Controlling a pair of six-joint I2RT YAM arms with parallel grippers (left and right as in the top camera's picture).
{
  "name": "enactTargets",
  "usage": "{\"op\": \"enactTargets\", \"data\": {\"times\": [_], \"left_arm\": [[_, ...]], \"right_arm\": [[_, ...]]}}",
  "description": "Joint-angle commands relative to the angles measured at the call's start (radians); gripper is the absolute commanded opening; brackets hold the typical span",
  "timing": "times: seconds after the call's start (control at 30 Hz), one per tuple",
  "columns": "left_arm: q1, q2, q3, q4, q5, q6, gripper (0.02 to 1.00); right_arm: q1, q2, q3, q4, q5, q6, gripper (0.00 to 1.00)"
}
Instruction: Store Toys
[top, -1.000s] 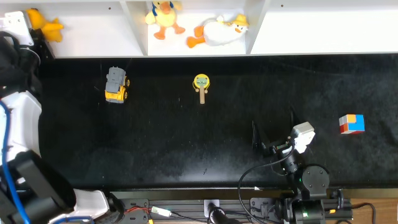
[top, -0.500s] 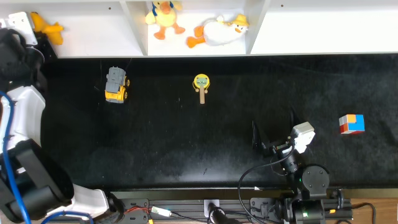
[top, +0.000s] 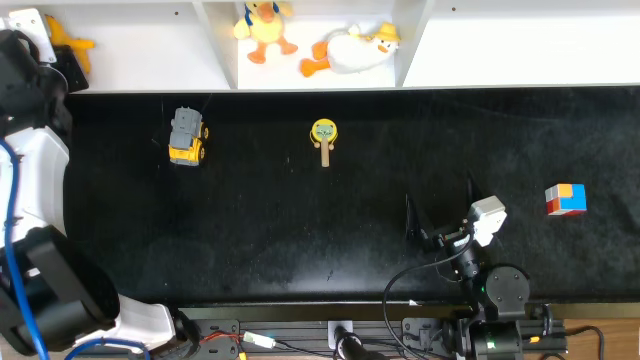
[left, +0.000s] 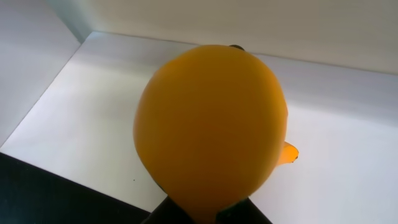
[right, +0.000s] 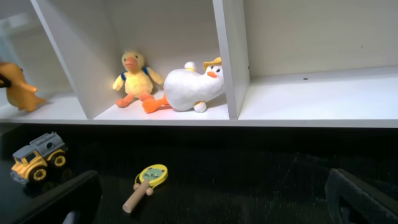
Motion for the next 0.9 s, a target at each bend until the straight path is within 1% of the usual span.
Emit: {"op": "enactTargets", "data": {"times": [0.03,0.33,0.47,0.53,0.57,0.6,0.63,0.7,0.73,0.8,0.9], "left_arm": [[-0.003,0.035,0.031,0.007,0.020,0.019,0.071],[-0.003,0.079,0.032,0.037,0.014,-0.060,0.056],[-0.003,0.079,0.032,0.052,0.013,-0.061,0.064],[-0.003,0.079,0.032,0.052,0.013,-0.061,0.126],[-0.003,0.079,0.032,0.051,0.013,-0.061,0.196],[-0.003,0.079,0.032,0.051,0.013,-0.060,0.362],[-0.003,0.079,0.032,0.052,0.013,-0.060,0.463],[-0.003,0.079,0.032,0.052,0.013,-0.060,0.564],[-0.003,0.078,0.032,0.052,0.013,-0.060,0.632],[-0.003,0.075,0.032,0.051,0.013,-0.060,0.698],[-0.002,0.062,0.032,0.046,0.013,-0.060,0.709]], "right_arm": [[0.006,-0.010,-0.014,0.002,-0.006,0.004,0.993],[0.006,-0.010,-0.014,0.002,-0.006,0.004,0.996],[0.006,-0.010,-0.014,0.002,-0.007,0.004,0.996],[0.006,-0.010,-0.014,0.002,-0.006,0.004,0.996],[0.006,-0.010,-0.014,0.002,-0.006,0.004,0.993],[0.006,-0.010,-0.014,0.002,-0.006,0.004,0.993],[0.006,-0.010,-0.014,0.002,-0.006,0.004,0.993],[0.006,-0.010,-0.014,0.002,-0.006,0.004,0.996],[0.006,-0.010,-0.014,0.002,-0.006,0.004,0.996],[0.006,-0.010,-0.014,0.002,-0.006,0.004,0.996],[0.006,-0.010,-0.014,0.002,-0.006,0.004,0.993]]}}
